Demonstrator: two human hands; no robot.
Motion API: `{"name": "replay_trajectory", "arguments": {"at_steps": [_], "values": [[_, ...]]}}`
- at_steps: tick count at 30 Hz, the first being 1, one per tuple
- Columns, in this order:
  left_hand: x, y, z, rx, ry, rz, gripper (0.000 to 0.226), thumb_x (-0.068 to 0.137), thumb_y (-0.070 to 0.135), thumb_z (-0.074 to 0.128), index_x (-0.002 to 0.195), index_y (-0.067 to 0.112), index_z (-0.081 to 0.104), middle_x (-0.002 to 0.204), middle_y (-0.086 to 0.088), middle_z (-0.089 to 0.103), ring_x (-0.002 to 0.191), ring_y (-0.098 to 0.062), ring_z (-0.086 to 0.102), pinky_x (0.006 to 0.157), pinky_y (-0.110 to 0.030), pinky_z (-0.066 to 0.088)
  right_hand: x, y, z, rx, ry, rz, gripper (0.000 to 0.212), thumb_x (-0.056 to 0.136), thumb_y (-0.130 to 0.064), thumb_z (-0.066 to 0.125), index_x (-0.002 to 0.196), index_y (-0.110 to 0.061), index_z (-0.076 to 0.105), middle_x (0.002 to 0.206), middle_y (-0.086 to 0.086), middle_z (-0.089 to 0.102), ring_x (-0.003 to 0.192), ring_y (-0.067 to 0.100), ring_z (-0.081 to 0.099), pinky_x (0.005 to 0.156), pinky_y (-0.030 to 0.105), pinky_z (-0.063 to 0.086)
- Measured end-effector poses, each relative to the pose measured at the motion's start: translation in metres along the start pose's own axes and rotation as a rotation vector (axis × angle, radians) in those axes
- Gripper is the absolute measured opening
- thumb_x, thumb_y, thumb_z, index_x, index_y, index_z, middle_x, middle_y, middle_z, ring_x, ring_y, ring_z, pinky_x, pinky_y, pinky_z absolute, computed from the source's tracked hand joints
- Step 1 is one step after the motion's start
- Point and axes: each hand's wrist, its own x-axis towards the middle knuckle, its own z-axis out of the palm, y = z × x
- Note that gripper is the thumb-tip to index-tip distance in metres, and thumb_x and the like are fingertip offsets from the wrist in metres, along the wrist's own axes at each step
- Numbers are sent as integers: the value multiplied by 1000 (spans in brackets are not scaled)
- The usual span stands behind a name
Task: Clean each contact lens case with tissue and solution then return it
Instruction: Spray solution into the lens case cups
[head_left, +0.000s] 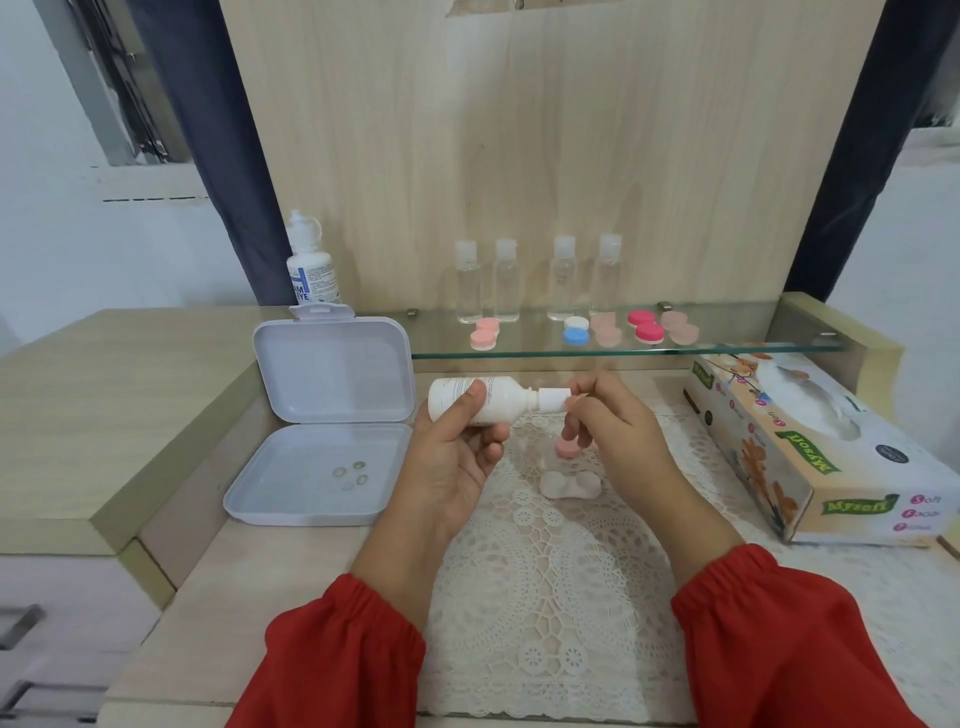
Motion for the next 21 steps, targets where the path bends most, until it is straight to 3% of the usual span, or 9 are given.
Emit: {"name": "replay_trajectory", "arguments": {"at_steps": [3,7,9,13,19,21], "values": [[-3,2,1,10,-35,-5,67,72,24,72,130,3,46,85,-11,67,53,-12,59,42,-18,46,1,1,1,-44,52,3,26,95,-23,49,72,-16,59,62,-2,58,59,8,52,57,17,42],[-5,7,-1,116,-99,22,45,74,16,71,111,15,46,88,-9,69,58,-17,63,45,-21,46,3,3,0,-61,106,61,36,97,-31,48,69,-11,60,59,-2,57,54,8,55,55,19,41],[-5,7,-4,255,-134,61,41,77,4,71,105,17,45,90,-9,68,62,-21,64,48,-26,48,4,2,-2,-41,138,75,40,98,-30,47,66,-9,57,58,1,55,49,7,51,51,16,41],[-6,3,-9,699,-141,187,53,66,4,84,101,26,52,102,1,63,82,-21,65,72,-45,56,5,3,-8,-20,140,104,43,96,-36,50,64,-8,55,53,0,52,44,5,51,62,34,39],[-2,2,-13,899,-89,318,48,64,19,85,106,34,69,107,0,63,89,-14,65,70,-31,59,3,3,-10,24,116,116,50,99,-42,45,68,-5,59,54,3,55,44,5,51,52,16,39],[0,1,-14,906,-19,367,40,71,20,82,107,28,67,101,8,66,86,-5,63,75,-30,57,1,5,-14,11,72,118,46,99,-39,45,72,-6,63,55,0,59,52,8,52,57,19,40]]}}
